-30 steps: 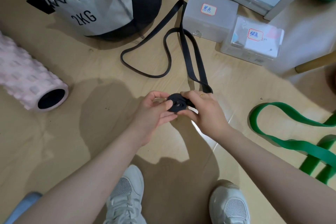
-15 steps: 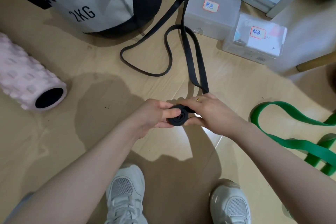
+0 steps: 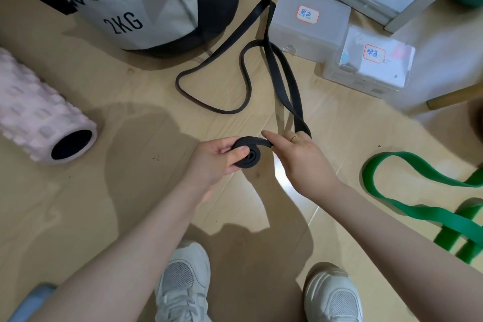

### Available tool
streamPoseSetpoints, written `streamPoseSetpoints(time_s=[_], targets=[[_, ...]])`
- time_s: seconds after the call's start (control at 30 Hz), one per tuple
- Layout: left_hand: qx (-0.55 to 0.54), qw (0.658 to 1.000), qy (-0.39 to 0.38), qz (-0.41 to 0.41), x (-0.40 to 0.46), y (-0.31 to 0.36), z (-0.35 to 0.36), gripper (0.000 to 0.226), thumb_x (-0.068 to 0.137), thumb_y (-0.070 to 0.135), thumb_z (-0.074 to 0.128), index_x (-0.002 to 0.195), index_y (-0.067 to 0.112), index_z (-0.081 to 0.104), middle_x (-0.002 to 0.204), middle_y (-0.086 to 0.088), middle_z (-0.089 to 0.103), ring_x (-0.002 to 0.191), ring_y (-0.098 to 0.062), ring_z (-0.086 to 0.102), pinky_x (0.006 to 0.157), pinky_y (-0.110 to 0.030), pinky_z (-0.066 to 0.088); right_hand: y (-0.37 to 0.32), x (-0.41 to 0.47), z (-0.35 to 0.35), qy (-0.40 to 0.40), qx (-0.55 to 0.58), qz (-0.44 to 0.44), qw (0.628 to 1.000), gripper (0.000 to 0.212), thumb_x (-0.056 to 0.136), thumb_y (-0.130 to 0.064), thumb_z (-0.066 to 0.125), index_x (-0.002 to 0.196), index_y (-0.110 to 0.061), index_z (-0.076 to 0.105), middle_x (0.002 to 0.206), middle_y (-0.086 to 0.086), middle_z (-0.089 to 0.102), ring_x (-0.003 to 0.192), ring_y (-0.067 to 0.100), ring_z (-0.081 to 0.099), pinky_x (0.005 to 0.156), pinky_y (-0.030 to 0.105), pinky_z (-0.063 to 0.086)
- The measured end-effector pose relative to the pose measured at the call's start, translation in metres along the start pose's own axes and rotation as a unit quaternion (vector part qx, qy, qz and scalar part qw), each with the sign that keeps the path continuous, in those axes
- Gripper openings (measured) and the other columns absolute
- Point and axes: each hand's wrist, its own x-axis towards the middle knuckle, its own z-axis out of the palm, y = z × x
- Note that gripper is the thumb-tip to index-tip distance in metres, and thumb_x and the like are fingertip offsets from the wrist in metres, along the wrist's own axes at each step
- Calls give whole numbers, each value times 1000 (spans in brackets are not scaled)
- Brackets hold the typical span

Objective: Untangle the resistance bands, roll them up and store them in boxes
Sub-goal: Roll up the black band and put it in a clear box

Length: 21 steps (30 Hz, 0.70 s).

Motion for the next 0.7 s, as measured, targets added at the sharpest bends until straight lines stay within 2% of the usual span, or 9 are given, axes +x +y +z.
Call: streamPoseSetpoints(time_s=[0.1, 0.2, 0.3, 0.37, 0.43, 0.5, 0.57, 0.63, 0.7], targets=[[4, 1000, 2, 2, 1, 3, -5, 22, 84, 6, 64, 104, 14, 67, 93, 3, 71, 83, -2, 68, 72, -15, 55, -8, 9, -5, -60, 85, 34, 994, 36, 96, -11, 45, 131, -16, 51, 105, 13, 55, 93, 27, 53, 74, 23, 35], [-25, 1000, 7, 11, -2, 8, -9, 31, 84, 10, 64, 115, 9, 63, 105, -3, 70, 92, -9, 68, 79, -20, 55, -17, 20, -10, -87, 74, 31, 993, 32, 97, -14, 42, 129, -11, 47, 116, 9, 48, 94, 23, 51, 72, 21, 31], [-80, 996, 5, 26, -5, 16, -14, 24, 87, 10, 61, 110, 11, 65, 101, -2, 72, 95, -12, 68, 82, -22, 55, -34, 32, -10, -97, 105, 15, 990, 25, 99, -11, 34, 120, -3, 43, 109, 13, 48, 82, 19, 42, 67, 23, 27], [-118, 992, 8, 33, -5, 21, -20, 21, 87, 10, 60, 108, 13, 65, 104, -5, 71, 98, -16, 67, 84, -24, 54, -46, 40, -13, -103, 126, 22, 986, 24, 99, -10, 32, 120, -3, 40, 99, 12, 50, 77, 21, 45, 66, 31, 33], [-155, 987, 20, 33, -4, 25, -26, 23, 87, 9, 60, 110, 9, 64, 107, -9, 69, 99, -18, 67, 85, -25, 54, -55, 47, -13, -108, 134, 10, 985, 35, 97, -6, 34, 132, -5, 32, 95, 12, 52, 78, 26, 49, 70, 37, 40], [-192, 981, 38, 20, -3, 30, -29, 30, 86, 8, 61, 116, 6, 60, 109, -10, 68, 98, -18, 67, 86, -26, 54, -64, 51, -12, -129, 140, 5, 982, 56, 94, -4, 40, 144, -5, 14, 104, 15, 54, 89, 27, 52, 80, 40, 43], [-222, 974, 44, 9, -2, 34, -27, 32, 87, 7, 61, 118, 5, 59, 108, -10, 68, 96, -17, 66, 83, -24, 54, -67, 54, -12, -138, 168, 10, 976, 73, 91, -9, 53, 146, -3, 5, 117, 3, 45, 103, 15, 46, 93, 25, 40], [-253, 967, 43, 0, 0, 37, -21, 27, 87, 8, 60, 115, 8, 60, 102, -9, 68, 88, -15, 67, 76, -20, 55, -69, 57, -12, -118, 194, 21, 974, 84, 83, -21, 68, 144, -5, 12, 121, -5, 39, 104, 5, 41, 88, 5, 34], [-282, 959, 39, -18, 1, 39, -13, 24, 87, 9, 61, 111, 10, 61, 95, -8, 69, 78, -13, 68, 73, -19, 56, -70, 59, -15, -70, 191, 61, 977, 75, 79, -33, 71, 137, -13, 28, 119, -4, 49, 95, 9, 47, 76, 9, 38]])
